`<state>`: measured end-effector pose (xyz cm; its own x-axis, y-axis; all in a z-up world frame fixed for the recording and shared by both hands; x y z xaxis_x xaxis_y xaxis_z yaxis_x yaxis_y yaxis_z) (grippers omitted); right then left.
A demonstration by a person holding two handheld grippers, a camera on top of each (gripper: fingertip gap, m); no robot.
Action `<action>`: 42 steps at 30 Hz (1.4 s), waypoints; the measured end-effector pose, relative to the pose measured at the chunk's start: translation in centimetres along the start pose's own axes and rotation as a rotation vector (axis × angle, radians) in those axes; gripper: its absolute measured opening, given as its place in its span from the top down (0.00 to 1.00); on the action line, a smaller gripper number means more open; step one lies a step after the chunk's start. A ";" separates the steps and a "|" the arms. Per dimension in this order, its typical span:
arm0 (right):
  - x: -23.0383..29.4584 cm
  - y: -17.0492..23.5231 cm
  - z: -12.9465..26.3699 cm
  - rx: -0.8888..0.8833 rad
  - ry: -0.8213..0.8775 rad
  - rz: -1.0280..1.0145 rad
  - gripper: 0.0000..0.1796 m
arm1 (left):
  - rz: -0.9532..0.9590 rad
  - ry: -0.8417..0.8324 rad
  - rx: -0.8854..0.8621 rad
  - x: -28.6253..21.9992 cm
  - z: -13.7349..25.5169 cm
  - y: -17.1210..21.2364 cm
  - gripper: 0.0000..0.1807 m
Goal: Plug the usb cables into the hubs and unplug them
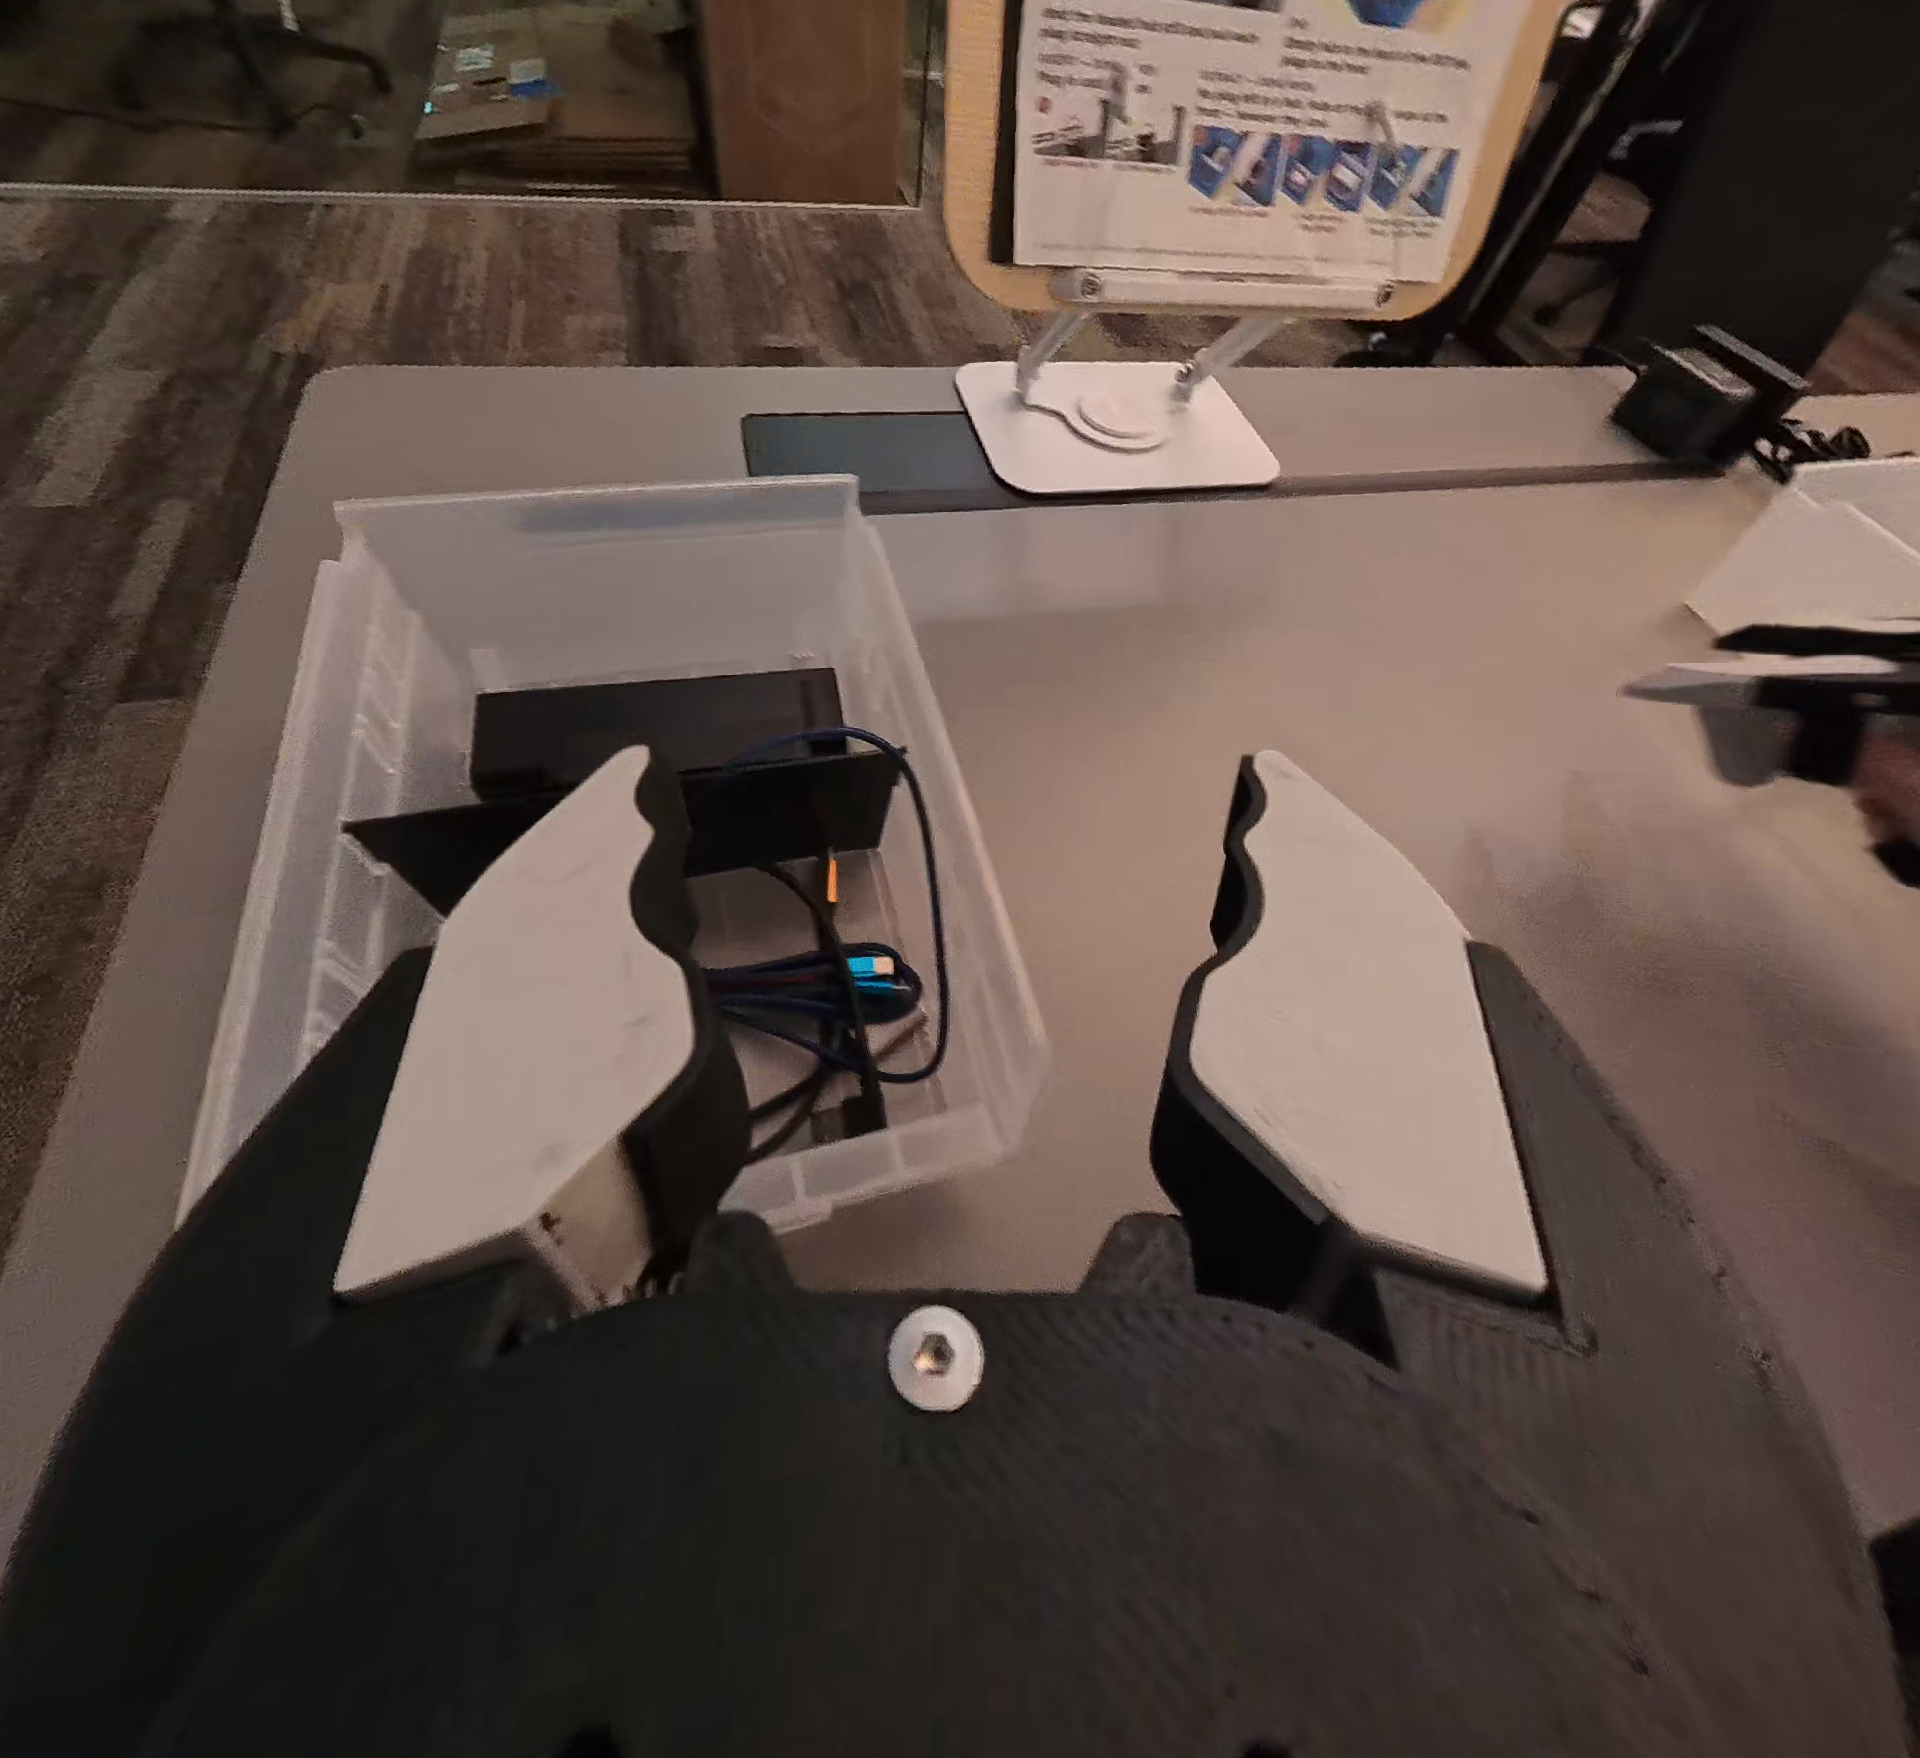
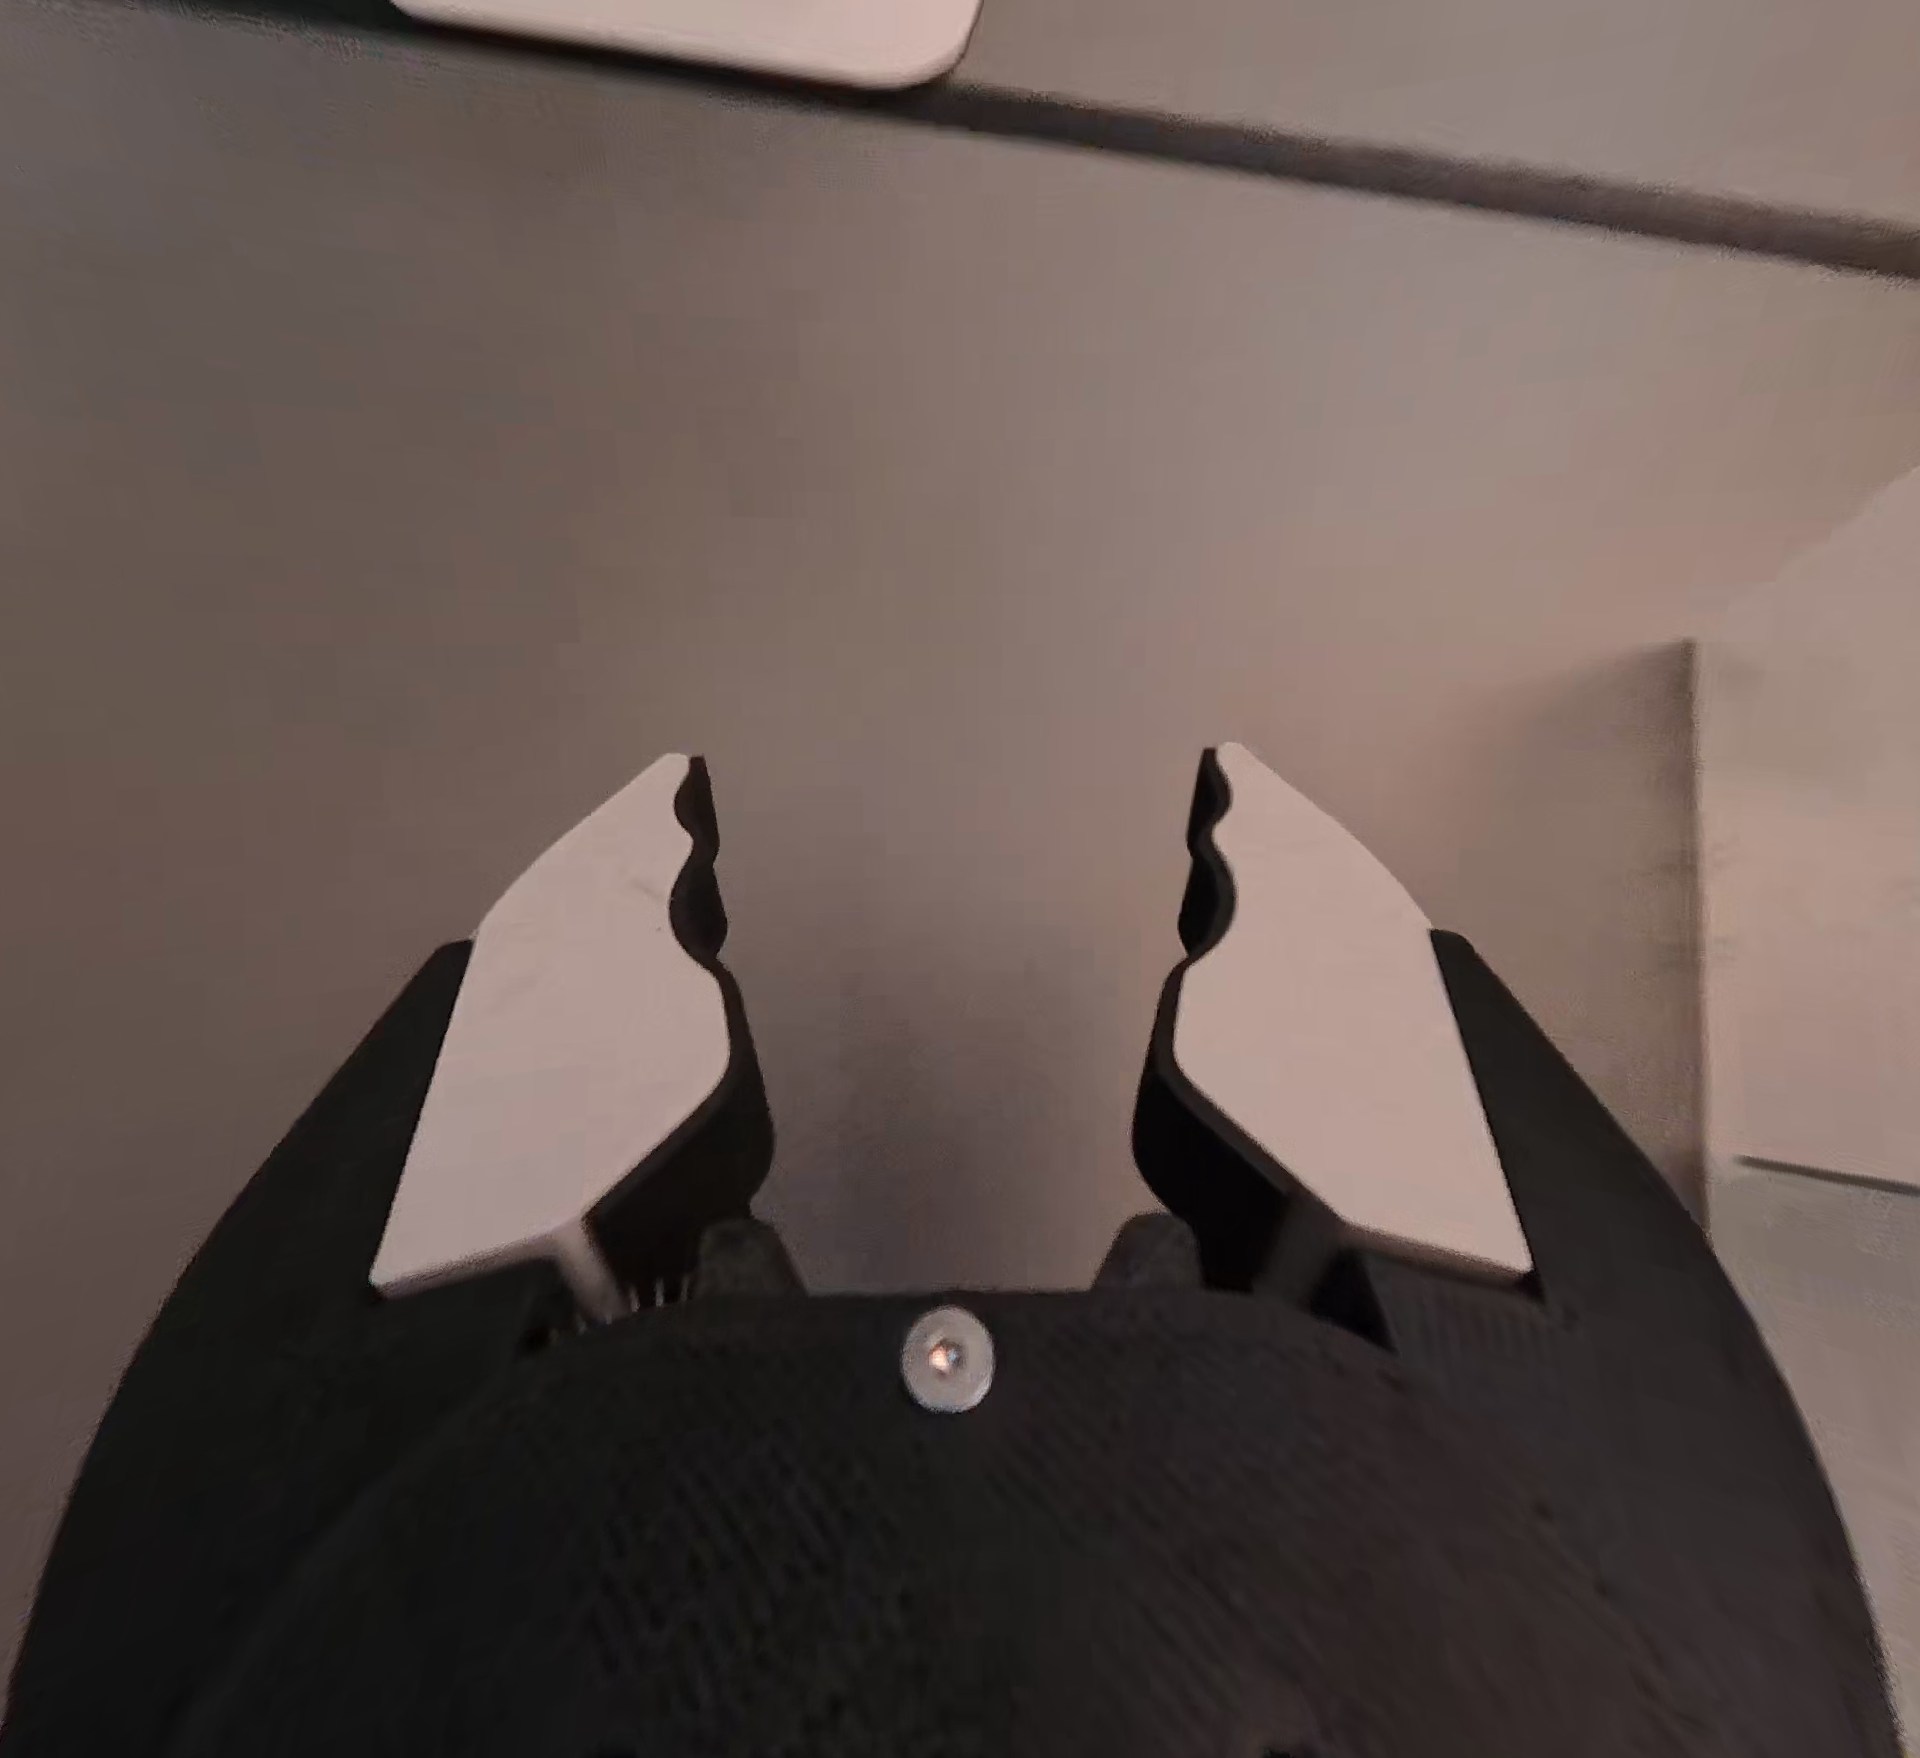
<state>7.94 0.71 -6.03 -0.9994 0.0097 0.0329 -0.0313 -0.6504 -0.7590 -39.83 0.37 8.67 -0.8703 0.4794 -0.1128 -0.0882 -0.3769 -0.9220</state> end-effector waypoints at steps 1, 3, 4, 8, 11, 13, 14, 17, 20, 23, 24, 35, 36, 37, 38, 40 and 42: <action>0.4 0.6 -1.1 0.031 0.024 0.015 0.51 | 0.000 0.014 -0.005 -0.7 0.3 0.1 0.46; 1.0 1.2 -2.8 0.060 0.089 0.036 0.51 | 0.007 0.061 -0.020 -2.2 0.7 0.2 0.47; 1.1 1.2 -3.4 0.055 0.117 0.040 0.51 | 0.007 0.080 -0.022 -2.8 0.8 0.2 0.47; 0.9 1.8 -4.9 0.090 0.159 -0.014 0.49 | -0.025 0.100 -0.011 -4.6 1.0 0.6 0.46; 0.1 2.8 -5.5 0.100 0.194 -0.044 0.45 | -0.033 0.123 0.001 -5.4 0.9 0.9 0.46; 0.0 3.0 -5.6 0.066 0.178 -0.067 0.44 | -0.039 0.118 -0.002 -5.5 0.7 1.0 0.46; 0.1 3.0 -5.8 0.044 0.154 -0.066 0.45 | -0.039 0.119 0.003 -5.6 0.6 1.0 0.46; -0.1 3.2 -5.8 0.056 0.122 -0.091 0.44 | -0.021 0.136 0.011 -5.7 0.1 1.3 0.46; -0.2 3.2 -5.8 0.057 0.126 -0.090 0.44 | -0.017 0.138 0.010 -5.9 -0.3 1.4 0.46; -0.1 3.2 -5.8 0.057 0.125 -0.089 0.44 | -0.013 0.123 0.007 -5.6 -0.7 1.7 0.46; -0.1 3.2 -5.8 0.057 0.125 -0.089 0.44 | -0.010 0.112 0.012 -5.3 -0.7 1.8 0.46; -0.1 3.2 -5.8 0.057 0.125 -0.089 0.44 | 0.078 -0.052 -0.018 -3.9 -0.4 0.8 0.47; -0.1 3.2 -5.8 0.057 0.125 -0.089 0.44 | 0.102 -0.046 -0.024 -4.1 -0.7 0.5 0.48; -0.1 3.2 -5.8 0.057 0.125 -0.089 0.44 | 0.125 -0.043 -0.026 -4.3 -1.0 0.4 0.48; -0.1 3.2 -5.8 0.057 0.125 -0.089 0.44 | 0.145 -0.045 -0.024 -4.5 -1.3 0.4 0.48; -0.1 3.2 -5.8 0.057 0.125 -0.089 0.44 | 0.170 -0.069 -0.028 -4.8 -1.9 0.4 0.48; -0.1 3.2 -5.8 0.057 0.125 -0.089 0.44 | 0.173 -0.111 -0.035 -4.9 -2.2 0.5 0.48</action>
<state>7.90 3.07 -12.21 -0.9867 0.1617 0.0148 -0.1230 -0.6847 -0.7184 -34.57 -0.39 7.97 -0.9192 0.3190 -0.2310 0.0826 -0.4174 -0.9050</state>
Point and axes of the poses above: each gripper's, where its closed fingertips meet, z back along the fingers, y out of its underside, x = y × z across the jaws, the point moved 5 cm from there along z, back along the fingers
